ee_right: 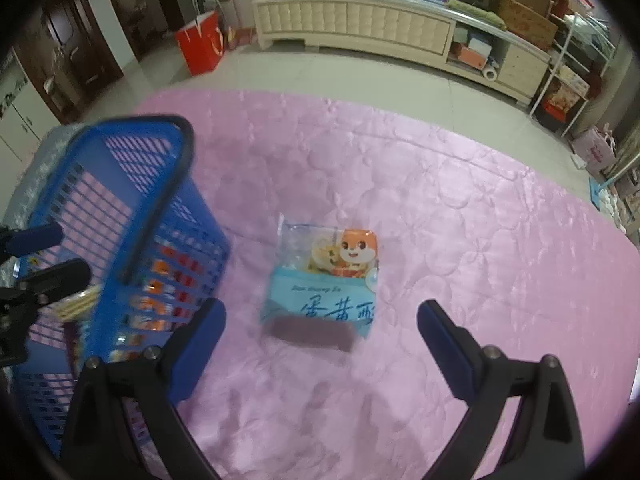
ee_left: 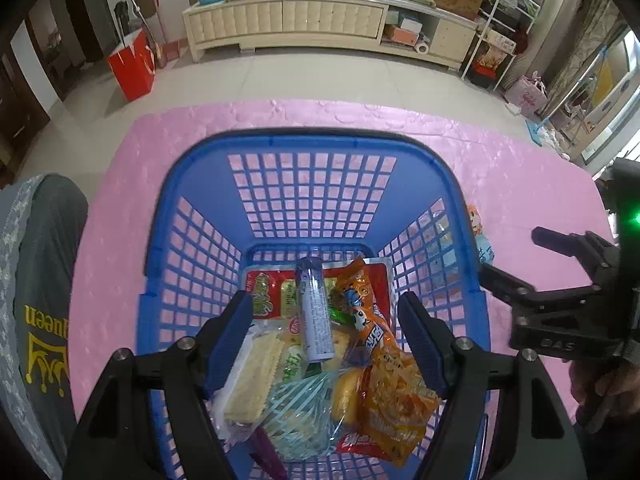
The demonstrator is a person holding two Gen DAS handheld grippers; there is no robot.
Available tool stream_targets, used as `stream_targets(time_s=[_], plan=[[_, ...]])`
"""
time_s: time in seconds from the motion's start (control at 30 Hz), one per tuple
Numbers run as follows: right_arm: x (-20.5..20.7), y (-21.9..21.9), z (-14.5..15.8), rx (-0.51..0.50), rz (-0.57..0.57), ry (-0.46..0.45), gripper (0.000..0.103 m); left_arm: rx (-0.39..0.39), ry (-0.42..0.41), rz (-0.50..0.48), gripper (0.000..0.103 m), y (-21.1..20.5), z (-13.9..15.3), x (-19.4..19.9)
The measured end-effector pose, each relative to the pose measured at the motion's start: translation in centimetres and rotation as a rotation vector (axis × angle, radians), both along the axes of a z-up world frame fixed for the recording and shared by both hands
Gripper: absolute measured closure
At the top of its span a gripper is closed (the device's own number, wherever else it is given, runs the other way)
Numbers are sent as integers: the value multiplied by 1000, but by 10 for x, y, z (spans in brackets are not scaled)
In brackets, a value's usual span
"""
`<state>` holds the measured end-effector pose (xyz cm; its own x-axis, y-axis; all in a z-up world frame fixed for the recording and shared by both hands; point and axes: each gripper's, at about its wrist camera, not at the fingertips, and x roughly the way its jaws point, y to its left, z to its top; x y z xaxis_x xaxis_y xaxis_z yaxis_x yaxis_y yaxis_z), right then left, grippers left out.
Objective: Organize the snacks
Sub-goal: 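Close the right gripper on the Dan Huang Su pack, then carry the Dan Huang Su pack over the basket with the right gripper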
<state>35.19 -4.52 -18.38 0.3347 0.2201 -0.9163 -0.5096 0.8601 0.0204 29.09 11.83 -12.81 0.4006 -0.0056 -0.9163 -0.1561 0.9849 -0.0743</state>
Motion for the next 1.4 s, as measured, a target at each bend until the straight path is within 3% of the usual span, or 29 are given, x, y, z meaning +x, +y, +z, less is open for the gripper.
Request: stream_targets(time_s=[0.5,0.67,0.8,1.03,1.4], plan=[[24,15,-37,-12,12,18,5,29,4,21,30,0,-13,19],[21,16,-41,-9,27,11,26,30,3,21,30,3,-14,20],[10,12,-36,9,36,8,31,39,-6,15,30,2,-12,17],[-11,1,-10,43,16,3,31,40,-28,1,30,-1,-3,4],[-62,-13,65,81,21,-102,31,33,-93,-18,30,-9,35,-34]])
